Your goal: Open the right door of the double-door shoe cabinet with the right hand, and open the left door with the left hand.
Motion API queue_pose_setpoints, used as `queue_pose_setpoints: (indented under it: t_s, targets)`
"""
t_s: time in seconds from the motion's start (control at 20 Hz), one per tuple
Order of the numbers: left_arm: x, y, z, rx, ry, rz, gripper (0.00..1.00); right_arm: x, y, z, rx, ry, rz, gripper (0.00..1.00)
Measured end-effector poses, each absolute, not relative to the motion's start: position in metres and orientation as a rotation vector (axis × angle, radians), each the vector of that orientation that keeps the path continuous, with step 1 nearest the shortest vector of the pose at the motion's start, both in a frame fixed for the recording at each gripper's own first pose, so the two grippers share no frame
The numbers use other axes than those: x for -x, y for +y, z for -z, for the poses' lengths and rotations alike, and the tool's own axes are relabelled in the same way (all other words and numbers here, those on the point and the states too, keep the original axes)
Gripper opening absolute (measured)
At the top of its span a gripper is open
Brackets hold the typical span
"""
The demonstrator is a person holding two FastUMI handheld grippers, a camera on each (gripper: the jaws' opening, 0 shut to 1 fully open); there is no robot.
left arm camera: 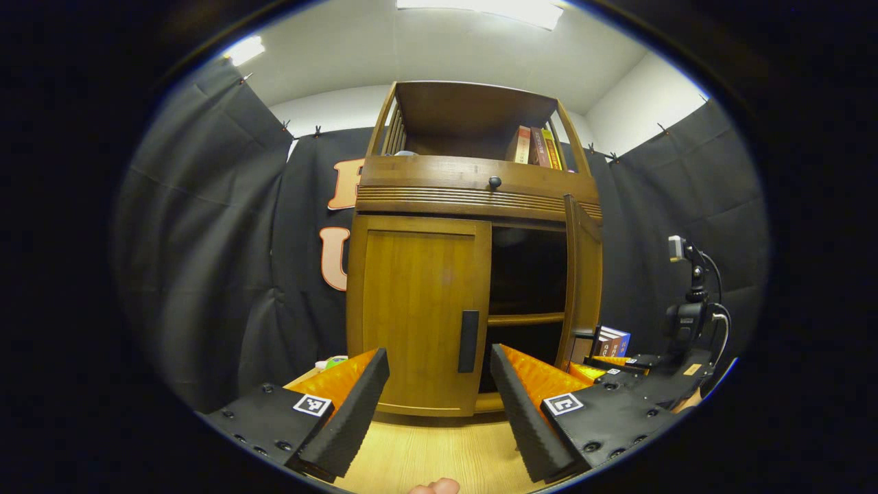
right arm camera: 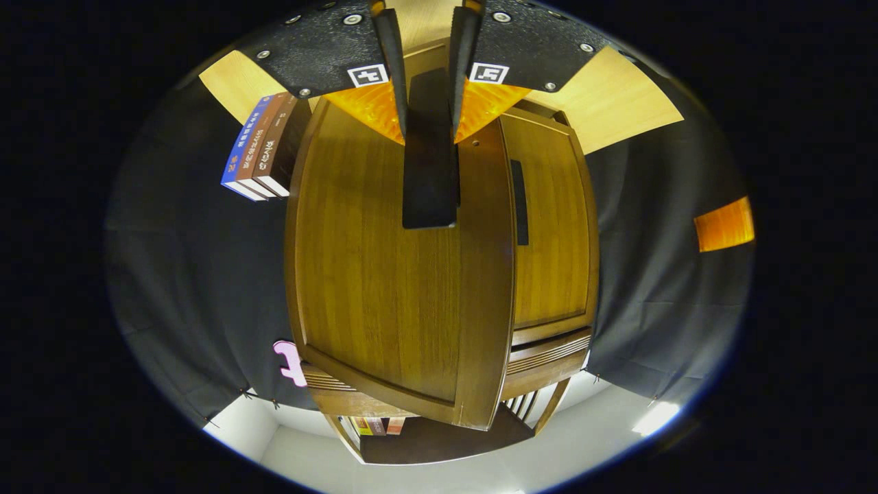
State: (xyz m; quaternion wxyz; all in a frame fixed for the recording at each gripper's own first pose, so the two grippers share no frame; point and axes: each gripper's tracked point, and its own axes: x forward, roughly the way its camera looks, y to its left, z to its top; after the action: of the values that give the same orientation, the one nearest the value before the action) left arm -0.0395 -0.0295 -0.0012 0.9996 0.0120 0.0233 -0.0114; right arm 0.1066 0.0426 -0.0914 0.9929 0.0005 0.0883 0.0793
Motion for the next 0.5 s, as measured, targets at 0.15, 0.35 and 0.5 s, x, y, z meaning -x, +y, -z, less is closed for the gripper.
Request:
queue_pose_setpoints:
  t_s: [0.15, 0.35, 0.5]
  targets:
    - [0.036, -0.039, 0.004, -0.026, 0.053, 0.035, 0.95, -0.099, 0.036, 0.092, -0.032, 0.182, -0.15, 0.26]
    - [0.034, -0.056, 0.006, -0.025, 0.059, 0.063, 0.94, -0.093, 0.022, 0.092, -0.003, 0.183, -0.131, 0.23]
    - [0.035, -0.067, 0.004, -0.025, 0.053, 0.086, 0.94, -0.088, 0.012, 0.093, 0.0, 0.186, -0.107, 0.21]
